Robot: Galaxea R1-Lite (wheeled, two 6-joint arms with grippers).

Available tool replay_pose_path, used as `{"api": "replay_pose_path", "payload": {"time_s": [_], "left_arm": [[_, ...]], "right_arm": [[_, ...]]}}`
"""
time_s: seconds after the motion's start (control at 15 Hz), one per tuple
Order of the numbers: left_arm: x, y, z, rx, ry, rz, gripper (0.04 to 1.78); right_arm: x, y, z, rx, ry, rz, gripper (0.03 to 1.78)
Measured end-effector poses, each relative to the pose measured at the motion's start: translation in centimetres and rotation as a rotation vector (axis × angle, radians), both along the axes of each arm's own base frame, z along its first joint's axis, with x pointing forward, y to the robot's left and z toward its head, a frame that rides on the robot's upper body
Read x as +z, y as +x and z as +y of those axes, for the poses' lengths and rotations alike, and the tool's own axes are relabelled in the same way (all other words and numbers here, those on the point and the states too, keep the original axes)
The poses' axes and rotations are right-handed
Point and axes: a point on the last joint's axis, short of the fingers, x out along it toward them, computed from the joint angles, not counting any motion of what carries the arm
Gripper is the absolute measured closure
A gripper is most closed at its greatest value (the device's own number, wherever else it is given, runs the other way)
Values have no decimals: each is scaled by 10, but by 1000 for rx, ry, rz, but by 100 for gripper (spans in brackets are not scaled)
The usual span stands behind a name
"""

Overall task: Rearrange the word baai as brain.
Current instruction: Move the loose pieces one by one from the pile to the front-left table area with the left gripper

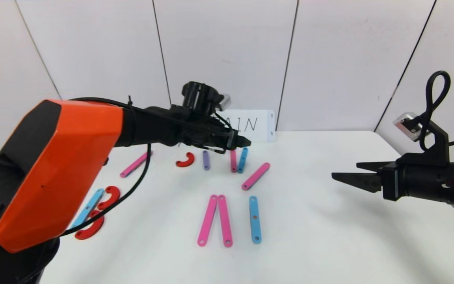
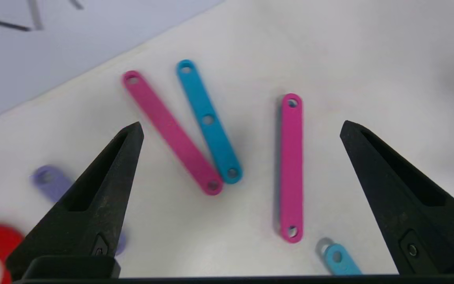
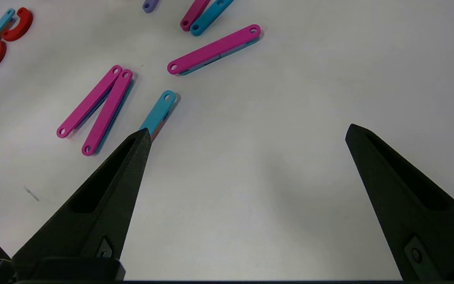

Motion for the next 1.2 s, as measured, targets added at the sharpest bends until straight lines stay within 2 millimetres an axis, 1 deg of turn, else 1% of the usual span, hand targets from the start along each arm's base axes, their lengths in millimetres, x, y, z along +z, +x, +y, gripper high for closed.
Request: {"api": "replay_pose_path", "payload": {"time_s": [0.2,0.33,0.47,0.67,0.93,1.0,1.2], "left_arm": [[13,14,51,112,12,12,7],[16,23,84,184,25,30,7],[14,29,110,230,57,49,7],[8,32,136,275,120,86,7],[-3,30,169,396,341,144,7],[-6,30,179,430,370,167,7],[-10,30,202,482,385,215,7]], "right_arm": [[-1,0,0,3,0,5,8],[-2,0,1,7,0,7,8],[-3,0,2,9,-1,9,8],[-4,1,2,10,-2,13,8],[-5,2,2,10,-3,18,8],[-5,2,2,11,-3,18,8],[-6,1,3,13,-3,22,8]]}}
